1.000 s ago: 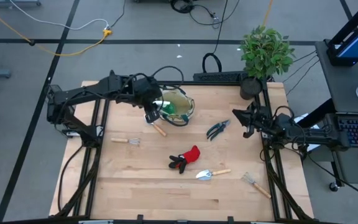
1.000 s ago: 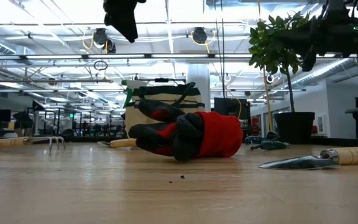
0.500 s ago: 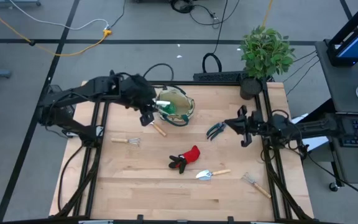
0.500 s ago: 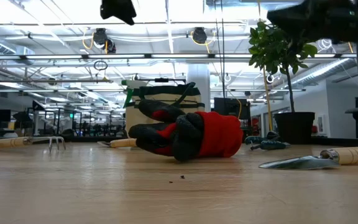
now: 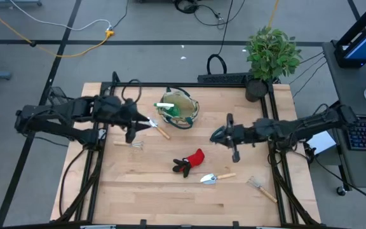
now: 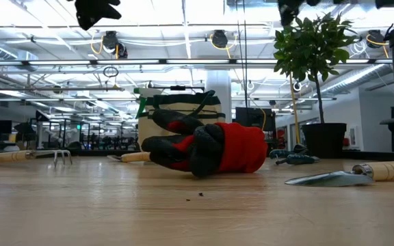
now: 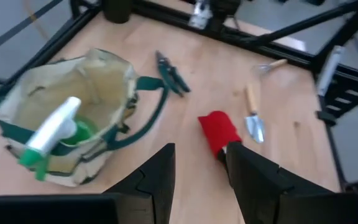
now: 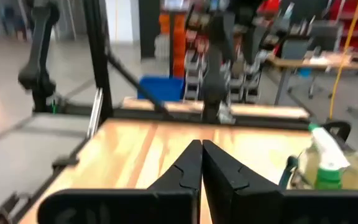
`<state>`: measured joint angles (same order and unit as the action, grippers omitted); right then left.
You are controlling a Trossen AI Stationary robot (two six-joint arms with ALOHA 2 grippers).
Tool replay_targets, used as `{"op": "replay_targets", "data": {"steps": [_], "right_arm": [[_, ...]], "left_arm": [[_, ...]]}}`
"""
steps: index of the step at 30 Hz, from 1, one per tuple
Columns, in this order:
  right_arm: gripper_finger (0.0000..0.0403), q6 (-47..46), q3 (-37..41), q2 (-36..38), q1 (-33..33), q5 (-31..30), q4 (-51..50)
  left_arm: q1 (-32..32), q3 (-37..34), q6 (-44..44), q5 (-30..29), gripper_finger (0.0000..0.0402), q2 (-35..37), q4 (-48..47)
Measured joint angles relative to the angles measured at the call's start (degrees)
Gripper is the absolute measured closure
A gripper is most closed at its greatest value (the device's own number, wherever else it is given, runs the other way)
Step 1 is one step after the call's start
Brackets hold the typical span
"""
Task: Pick & Place Garden tools in Gardening bag
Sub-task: Put the red gloves into the gardening bag
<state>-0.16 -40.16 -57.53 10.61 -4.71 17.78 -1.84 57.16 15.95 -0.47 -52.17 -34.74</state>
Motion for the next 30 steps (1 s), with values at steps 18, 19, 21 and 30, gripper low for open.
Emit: {"op": "replay_targets", "data": {"steps": [18, 19, 21, 30], "right_arm": [[0.0323, 3.08, -22.01, -25.88, 3.7, -2.92, -13.79], [0.0314, 3.19, -22.57, -26.71, 3.76, -2.9, -14.58], [0.0295, 3.26, -23.22, -28.19, 3.76, -2.77, -16.65], [0.0219, 6.5, -23.3, -30.54, 3.76, -2.88, -28.61]], "left_arm": [[8.47, -17.08, 5.85, -3.1, 0.0252, 19.27, 2.27], [8.63, -17.42, 5.87, -3.1, 0.0252, 19.69, 2.31], [8.87, -17.85, 6.02, -3.09, 0.0252, 20.2, 2.37], [9.13, -18.11, 7.09, -3.09, 0.0252, 20.41, 2.44]]}}
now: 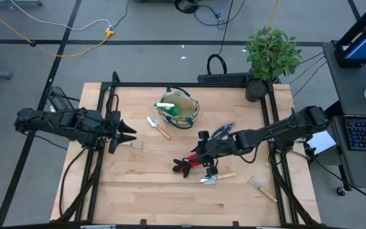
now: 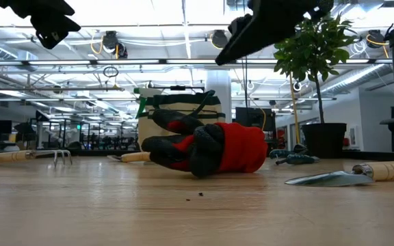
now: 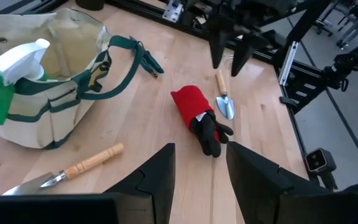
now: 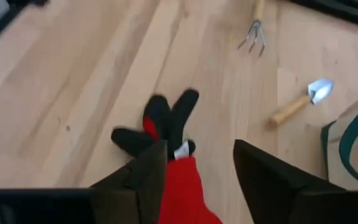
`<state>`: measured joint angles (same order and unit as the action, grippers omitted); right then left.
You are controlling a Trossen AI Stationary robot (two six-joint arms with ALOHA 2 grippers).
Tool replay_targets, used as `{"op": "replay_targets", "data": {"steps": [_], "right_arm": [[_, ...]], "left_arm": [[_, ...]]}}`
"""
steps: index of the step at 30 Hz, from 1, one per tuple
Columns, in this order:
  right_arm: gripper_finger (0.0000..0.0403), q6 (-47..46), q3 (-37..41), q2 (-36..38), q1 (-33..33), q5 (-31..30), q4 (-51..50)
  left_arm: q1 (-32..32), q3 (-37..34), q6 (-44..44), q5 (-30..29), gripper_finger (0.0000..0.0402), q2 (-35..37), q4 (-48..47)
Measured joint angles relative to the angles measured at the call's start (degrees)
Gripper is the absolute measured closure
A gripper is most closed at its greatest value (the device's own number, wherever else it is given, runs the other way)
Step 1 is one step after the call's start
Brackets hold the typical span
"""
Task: Pick & Place Garden tools in Gardening bag
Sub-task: Put the red gloves into the gardening bag
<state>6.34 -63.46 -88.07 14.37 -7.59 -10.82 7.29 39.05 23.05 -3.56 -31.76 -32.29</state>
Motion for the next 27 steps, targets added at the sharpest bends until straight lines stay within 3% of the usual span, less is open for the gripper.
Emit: {"op": "replay_targets", "data": {"steps": [11, 23, 27], "right_arm": [[0.0164, 6.91, 0.0, -2.38, -0.74, -0.07, -2.62], [0.0142, 7.99, -0.75, -13.12, -1.27, 0.5, 1.4], [0.014, 7.86, -0.92, -14.45, -1.68, 4.09, 3.11]], "left_arm": [[0.0, 0.0, -0.63, -0.01, 0.0252, -0.12, 2.55], [0.0, 0.0, -0.05, -1.01, 0.0252, -0.1, 2.49], [0.0, 0.0, 0.13, -1.02, 0.0252, -0.1, 2.43]]}}
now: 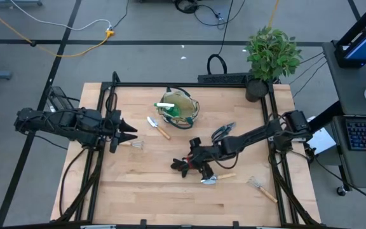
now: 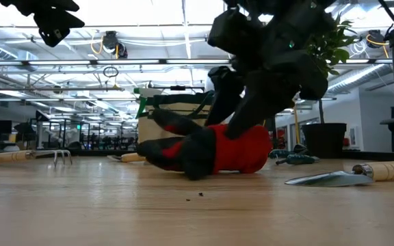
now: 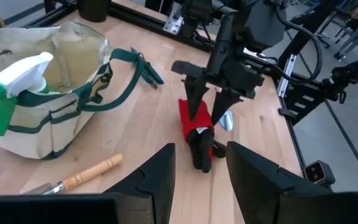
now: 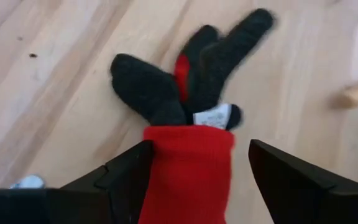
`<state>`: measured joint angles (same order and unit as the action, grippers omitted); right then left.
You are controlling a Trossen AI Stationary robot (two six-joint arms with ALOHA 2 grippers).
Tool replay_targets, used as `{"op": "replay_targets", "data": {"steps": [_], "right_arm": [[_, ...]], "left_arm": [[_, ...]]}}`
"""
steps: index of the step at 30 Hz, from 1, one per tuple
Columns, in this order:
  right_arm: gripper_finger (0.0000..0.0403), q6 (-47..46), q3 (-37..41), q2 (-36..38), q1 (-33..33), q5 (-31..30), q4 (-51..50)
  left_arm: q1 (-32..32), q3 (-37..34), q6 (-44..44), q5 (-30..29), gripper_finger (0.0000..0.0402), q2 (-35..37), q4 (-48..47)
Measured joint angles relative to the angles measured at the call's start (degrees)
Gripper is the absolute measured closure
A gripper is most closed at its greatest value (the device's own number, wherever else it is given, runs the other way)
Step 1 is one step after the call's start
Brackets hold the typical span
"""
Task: Pick & Place Garden tools in Gardening bag
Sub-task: Put the red gloves into the gardening bag
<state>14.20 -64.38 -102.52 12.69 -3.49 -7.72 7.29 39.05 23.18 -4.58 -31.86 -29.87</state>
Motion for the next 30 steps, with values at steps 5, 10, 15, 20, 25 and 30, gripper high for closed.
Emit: {"op": "replay_targets", "data": {"steps": [5, 10, 15, 20, 25, 30], "right_arm": [[0.0151, -3.29, 0.0, -1.68, -1.76, 4.62, -0.35], [0.0186, -7.43, 0.0, -2.64, -2.82, 6.61, -0.23], [0.024, -9.48, 0.0, -2.64, -3.2, 6.57, 0.59], [0.0304, -12.08, 0.04, -2.09, -3.26, 6.45, 2.16], [0.0361, -14.37, 0.08, 0.62, -3.38, 6.52, 3.07], [0.0366, -15.84, -0.12, 7.28, -4.77, 6.41, 5.0]], "left_arm": [[0.0, 0.0, 0.19, -0.02, 0.0252, 0.0, -0.07], [0.0, 0.0, 0.98, 0.0, 0.0252, 0.0, -0.41], [0.0, 0.0, 1.15, 0.03, 0.0252, 0.0, -0.42], [0.0, 0.0, 1.14, 0.04, 0.0252, 0.0, -0.5], [-0.02, 0.0, 1.14, 0.07, 0.0252, 0.0, -0.68], [-0.02, 0.0, 1.11, 0.07, 0.0252, 0.0, -0.74]]}}
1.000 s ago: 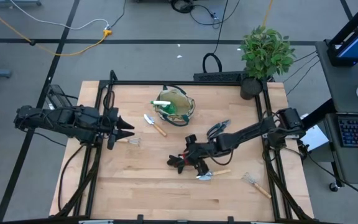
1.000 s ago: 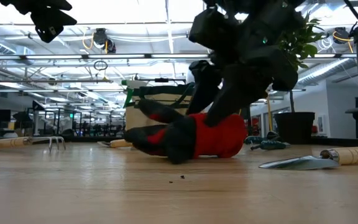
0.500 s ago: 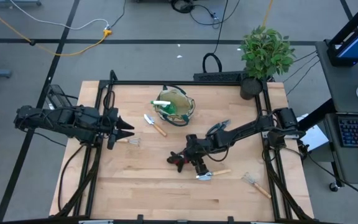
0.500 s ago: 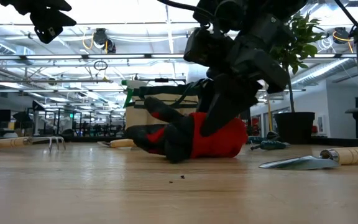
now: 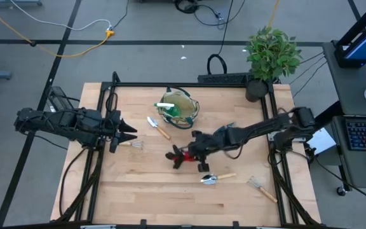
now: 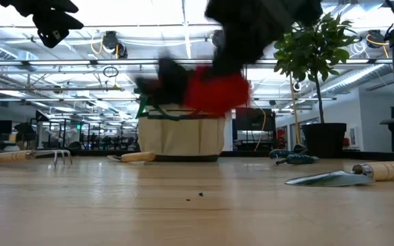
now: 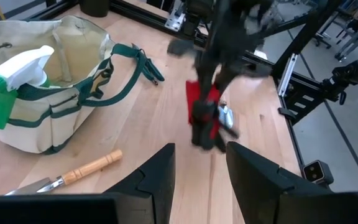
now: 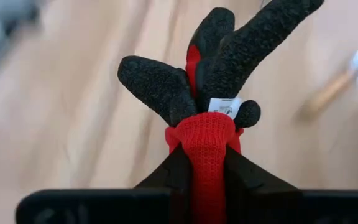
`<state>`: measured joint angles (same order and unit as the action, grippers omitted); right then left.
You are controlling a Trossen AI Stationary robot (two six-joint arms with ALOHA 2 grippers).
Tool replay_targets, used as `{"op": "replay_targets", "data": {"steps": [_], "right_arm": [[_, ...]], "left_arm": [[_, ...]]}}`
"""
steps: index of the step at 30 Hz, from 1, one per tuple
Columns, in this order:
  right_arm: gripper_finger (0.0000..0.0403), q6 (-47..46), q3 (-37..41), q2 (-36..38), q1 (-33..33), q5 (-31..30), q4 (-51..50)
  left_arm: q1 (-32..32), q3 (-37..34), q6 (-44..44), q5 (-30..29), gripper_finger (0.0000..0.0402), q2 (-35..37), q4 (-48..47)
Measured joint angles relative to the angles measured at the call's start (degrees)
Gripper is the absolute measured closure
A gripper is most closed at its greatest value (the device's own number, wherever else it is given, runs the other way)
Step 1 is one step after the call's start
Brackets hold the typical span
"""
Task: Pick & Place Garden tools in Gardening bag
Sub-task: Put the red gloves into the gardening bag
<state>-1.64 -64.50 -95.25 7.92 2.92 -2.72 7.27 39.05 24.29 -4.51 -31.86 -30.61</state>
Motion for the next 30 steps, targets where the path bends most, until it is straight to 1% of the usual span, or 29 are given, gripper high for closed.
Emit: {"op": "replay_targets", "data": {"steps": [2, 7, 11, 15, 20, 24, 30], "right_arm": [[0.0366, -0.64, -0.14, 3.35, -0.86, -1.73, 2.83], [0.0362, 0.77, -0.11, 9.63, -4.25, -8.89, 10.59], [0.0365, 2.59, -0.15, 10.44, -8.11, -12.06, 20.91], [0.0363, 2.56, -0.14, 8.07, -12.13, -12.16, 30.73], [0.0361, -1.93, -0.12, 3.02, -16.58, -12.16, 37.22], [0.0361, -4.57, -0.1, -0.48, -18.46, -12.09, 39.51], [0.036, -2.86, -0.08, -2.46, -19.81, -12.66, 39.65]], "left_arm": [[0.0, 0.0, -0.17, -0.02, 0.0252, -0.02, -0.11], [0.0, 0.0, -0.41, -0.06, 0.0252, -0.02, -0.11], [0.0, 0.0, -0.69, -1.76, 0.0252, 0.0, -0.07], [0.0, 0.0, -0.64, -3.7, 0.0252, -0.01, -0.03], [0.0, 0.0, -0.7, -4.61, 0.0252, -0.01, 0.28], [0.0, 0.0, -1.21, -5.45, 0.0252, 0.0, 0.39], [0.0, 0.0, -1.13, -6.32, 0.0252, -0.02, 0.39]]}}
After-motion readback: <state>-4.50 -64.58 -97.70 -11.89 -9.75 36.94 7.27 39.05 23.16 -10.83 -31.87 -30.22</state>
